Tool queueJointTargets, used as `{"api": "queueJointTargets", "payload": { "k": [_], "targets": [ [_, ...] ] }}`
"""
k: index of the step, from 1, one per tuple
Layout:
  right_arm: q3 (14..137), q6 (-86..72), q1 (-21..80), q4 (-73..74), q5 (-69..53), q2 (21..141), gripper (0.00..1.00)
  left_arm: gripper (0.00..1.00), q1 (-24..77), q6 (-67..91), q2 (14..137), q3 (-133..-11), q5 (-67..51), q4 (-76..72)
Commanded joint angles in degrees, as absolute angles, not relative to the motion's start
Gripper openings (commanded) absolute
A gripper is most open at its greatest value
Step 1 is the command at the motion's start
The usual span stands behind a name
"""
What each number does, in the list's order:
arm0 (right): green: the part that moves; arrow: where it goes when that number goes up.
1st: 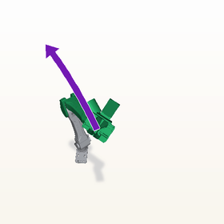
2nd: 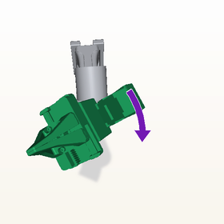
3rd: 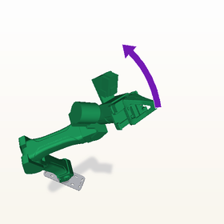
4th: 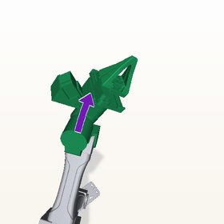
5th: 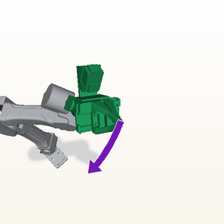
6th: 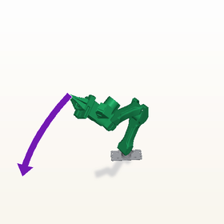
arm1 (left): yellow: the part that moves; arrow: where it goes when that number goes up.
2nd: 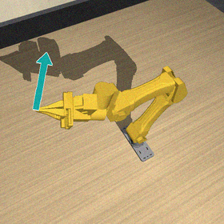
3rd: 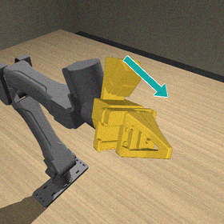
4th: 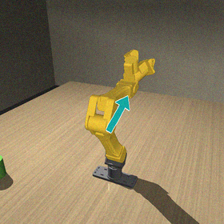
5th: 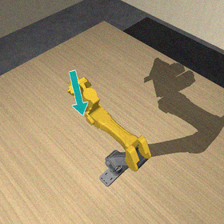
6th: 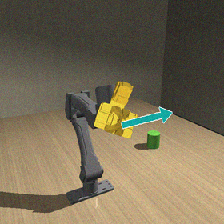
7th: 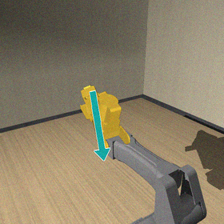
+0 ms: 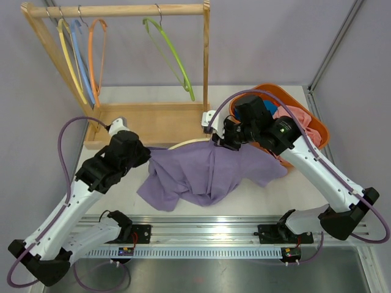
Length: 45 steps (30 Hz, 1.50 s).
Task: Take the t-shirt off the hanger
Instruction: Remove the tshirt from the hanger
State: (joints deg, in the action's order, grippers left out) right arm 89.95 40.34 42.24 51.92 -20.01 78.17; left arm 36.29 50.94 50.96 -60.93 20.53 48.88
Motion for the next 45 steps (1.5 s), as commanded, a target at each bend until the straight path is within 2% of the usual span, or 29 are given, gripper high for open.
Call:
{"api": "queueJointTargets", "payload": {
  "k": [1, 6, 16, 21, 24, 30, 33, 34, 36, 37, 38, 41, 45],
  "targets": [
    [89.39, 43.07, 40.17, 52.38, -20.21, 74.45, 0.0, 0.0, 30.25, 47.91, 48.17, -57.75, 25.41, 50.89],
    [88.51, 41.32, 36.48, 52.12, -21.44, 72.95, 0.0, 0.0, 24.62, 44.39, 46.58, -55.29, 22.33, 50.54],
    [92.11, 33.84, 24.09, 44.57, -32.59, 68.48, 0.0, 0.0, 22.24, 41.05, 49.83, -45.63, 13.63, 46.68],
    [91.15, 36.47, 23.12, 46.23, -39.62, 66.8, 0.0, 0.0, 19.61, 40.69, 49.66, -43.95, 11.78, 45.53],
    [89.48, 33.68, 23.12, 44.74, -39.21, 66.53, 0.0, 0.0, 19.34, 39.91, 48.79, -43.95, 9.59, 43.25],
    [88.42, 25.94, 23.2, 38.85, -33.06, 69.51, 0.0, 0.0, 19.34, 33.32, 46.32, -43.24, -7.98, 32.36],
    [88.86, 25.49, 23.12, 38.67, -32.52, 72.15, 0.0, 0.18, 19.34, 30.07, 44.91, -43.68, -15.45, 28.84],
    [88.77, 25.66, 23.12, 39.11, -32.78, 72.77, 0.0, 0.31, 19.34, 29.54, 44.04, -44.29, -18.25, 27.78],
    [88.86, 26.27, 23.55, 39.46, -33.4, 74.53, 0.0, 0.47, 19.34, 28.04, 43.33, -45.0, -20.03, 27.16],
    [88.77, 26.8, 23.82, 40.07, -33.4, 75.05, 0.0, 0.63, 19.34, 26.64, 42.55, -45.87, -21.69, 26.64],
    [88.68, 27.42, 24.25, 40.43, -33.4, 75.93, 0.0, 0.71, 19.34, 25.85, 42.1, -46.4, -22.32, 26.63],
    [88.07, 31.01, 25.22, 41.83, -32.96, 77.42, 0.0, 0.83, 19.34, 21.38, 40.35, -48.59, -24.78, 27.07],
    [87.98, 37.95, 26.63, 45.87, -35.76, 78.49, 0.0, 0.9, 19.34, 13.99, 38.94, -50.88, -27.24, 28.83]
  ]
}}
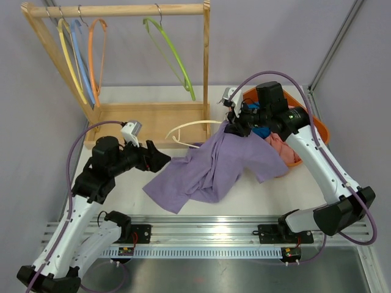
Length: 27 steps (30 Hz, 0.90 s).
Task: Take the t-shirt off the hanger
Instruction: Remove the tshirt from the hanger
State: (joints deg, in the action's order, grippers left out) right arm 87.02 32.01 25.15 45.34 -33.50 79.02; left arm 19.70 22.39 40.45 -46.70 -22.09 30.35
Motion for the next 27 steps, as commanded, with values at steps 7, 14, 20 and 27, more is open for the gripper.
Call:
{"api": "queueJointTargets", "payload": {
  "k": [7, 14, 20, 27],
  "targets": [
    [85.17, 57.72, 32.85, 54.39, -40.25, 77.61, 0.0, 0.94, 19.34, 0.46, 42.09, -55.98, -36.89, 28.74],
    [88.06, 65.65, 36.12, 56.34, -43.33, 80.06, 0.0, 0.89, 21.08, -3.17, 50.26, -60.55, -47.98, 27.6],
    [91.05, 67.76, 37.09, 58.1, -44.3, 82.35, 0.0, 0.84, 30.65, -4.83, 56.94, -63.1, -47.73, 29.17],
    [93.25, 67.76, 37.7, 60.37, -46.14, 83.58, 0.0, 0.61, 35.33, -8.17, 61.87, -66.44, -33.43, 33.74]
  ]
}}
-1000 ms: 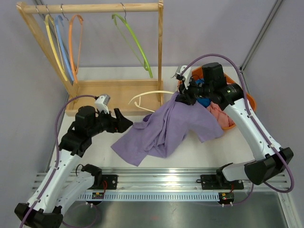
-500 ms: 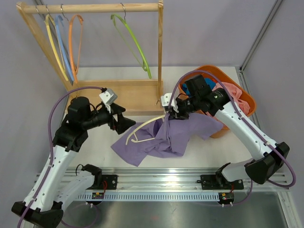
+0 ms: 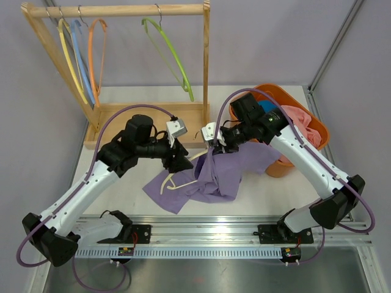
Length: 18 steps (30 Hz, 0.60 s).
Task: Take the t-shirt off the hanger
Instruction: Remove the tshirt from the hanger
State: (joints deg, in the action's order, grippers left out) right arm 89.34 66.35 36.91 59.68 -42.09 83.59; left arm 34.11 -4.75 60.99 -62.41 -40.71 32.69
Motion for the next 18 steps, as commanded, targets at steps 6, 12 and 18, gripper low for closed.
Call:
{"api": "queueJointTargets", "payload": {
  "k": [6, 12, 18],
  "targets": [
    [93.08, 66.18, 37.71, 59.68, -47.72, 82.71, 0.0, 0.58, 36.12, -10.28, 62.66, -65.92, -33.48, 33.58],
    [92.81, 64.78, 37.71, 59.5, -48.25, 82.71, 0.0, 0.2, 36.3, -9.76, 62.93, -65.39, -38.23, 32.96],
    [92.29, 62.67, 37.71, 58.1, -48.43, 83.14, 0.0, 0.0, 36.39, -8.18, 61.35, -63.99, -41.22, 32.34]
  ]
}}
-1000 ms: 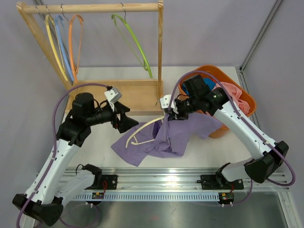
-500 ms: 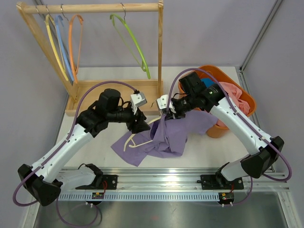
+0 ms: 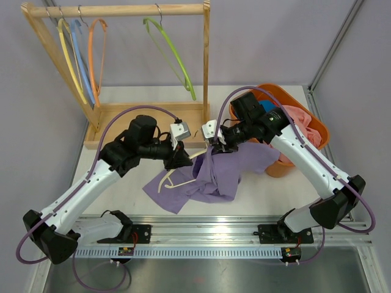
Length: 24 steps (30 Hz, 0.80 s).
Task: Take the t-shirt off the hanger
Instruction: Remove the tshirt from the hanger
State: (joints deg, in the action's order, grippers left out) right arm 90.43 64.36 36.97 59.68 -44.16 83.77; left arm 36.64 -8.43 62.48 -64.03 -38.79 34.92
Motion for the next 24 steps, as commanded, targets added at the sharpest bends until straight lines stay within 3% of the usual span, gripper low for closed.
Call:
{"api": "queueJointTargets", "payload": {
  "k": [1, 4, 5, 7, 11, 19, 24],
  "targets": [
    [92.11, 61.27, 37.71, 57.57, -48.34, 83.14, 0.0, 0.0, 36.39, -7.91, 61.09, -63.81, -41.31, 32.52],
    [91.76, 55.41, 37.71, 53.97, -45.45, 83.75, 0.04, 0.0, 36.21, -6.42, 60.65, -63.81, -40.52, 34.53],
    [93.06, 53.72, 37.71, 53.62, -44.92, 84.72, 0.23, 0.0, 36.12, -5.89, 60.47, -63.98, -40.26, 36.11],
    [94.74, 50.89, 37.62, 54.92, -44.47, 85.78, 0.32, 0.0, 34.64, -4.49, 59.86, -63.37, -40.25, 36.74],
    [95.19, 45.98, 37.44, 53.97, -43.77, 85.96, 0.62, 0.0, 29.81, -0.27, 56.87, -60.12, -44.11, 34.72],
    [96.07, 29.54, 33.23, 49.22, -40.71, 83.5, 0.78, 0.0, 20.39, 7.46, 52.74, -57.66, -49.74, 37.18],
    [91.07, 19.81, 32.87, 48.08, -39.2, 80.34, 0.78, 0.0, 19.69, 15.72, 52.21, -58.45, -50.27, 35.95]
  ]
}}
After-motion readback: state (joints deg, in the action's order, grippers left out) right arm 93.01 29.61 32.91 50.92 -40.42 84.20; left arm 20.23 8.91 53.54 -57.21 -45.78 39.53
